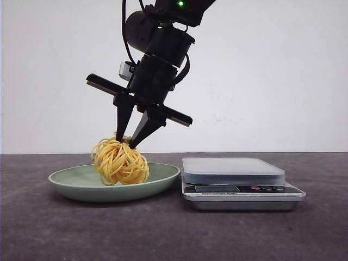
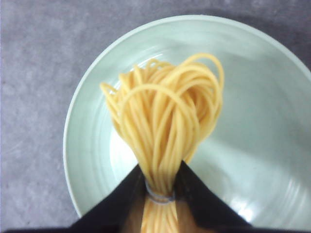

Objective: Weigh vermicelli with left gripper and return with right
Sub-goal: 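Lower the vermicelli onto the plate and open the right gripper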

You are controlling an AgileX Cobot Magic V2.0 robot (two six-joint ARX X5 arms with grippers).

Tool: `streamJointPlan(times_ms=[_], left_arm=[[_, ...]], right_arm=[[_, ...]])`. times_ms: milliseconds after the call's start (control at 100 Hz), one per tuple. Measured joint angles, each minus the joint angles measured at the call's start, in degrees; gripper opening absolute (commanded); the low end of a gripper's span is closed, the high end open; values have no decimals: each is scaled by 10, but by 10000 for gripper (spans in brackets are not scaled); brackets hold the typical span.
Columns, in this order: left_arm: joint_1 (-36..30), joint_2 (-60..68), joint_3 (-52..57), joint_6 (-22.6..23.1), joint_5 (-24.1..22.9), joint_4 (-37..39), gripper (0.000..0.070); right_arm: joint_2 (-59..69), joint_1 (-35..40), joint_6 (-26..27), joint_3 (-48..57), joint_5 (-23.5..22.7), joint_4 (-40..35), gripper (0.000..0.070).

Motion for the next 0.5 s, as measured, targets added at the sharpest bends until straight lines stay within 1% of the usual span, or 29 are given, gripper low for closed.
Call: streamJointPlan(times_ms=[20,60,80,100,120,320,370,500], left_arm=[[0,0,0,0,0,0,377],[0,0,0,0,0,0,377],[0,0,0,0,0,0,377],[0,0,0,0,0,0,378],[0,0,0,0,0,0,378],[0,0,0,0,0,0,377],[0,0,0,0,0,0,378],[0,0,0,0,0,0,378]], right_arm=[[0,0,2,0,4,1,201],[0,0,5,0,9,2,390],[0,0,8,0,9,2,471],[0,0,9,0,9,2,525],[0,0,10,0,10,3,551],[0,0,13,0,11,17,550],[-2,0,10,0,15,23,540],[-26,0,-14,0,39,20,530]])
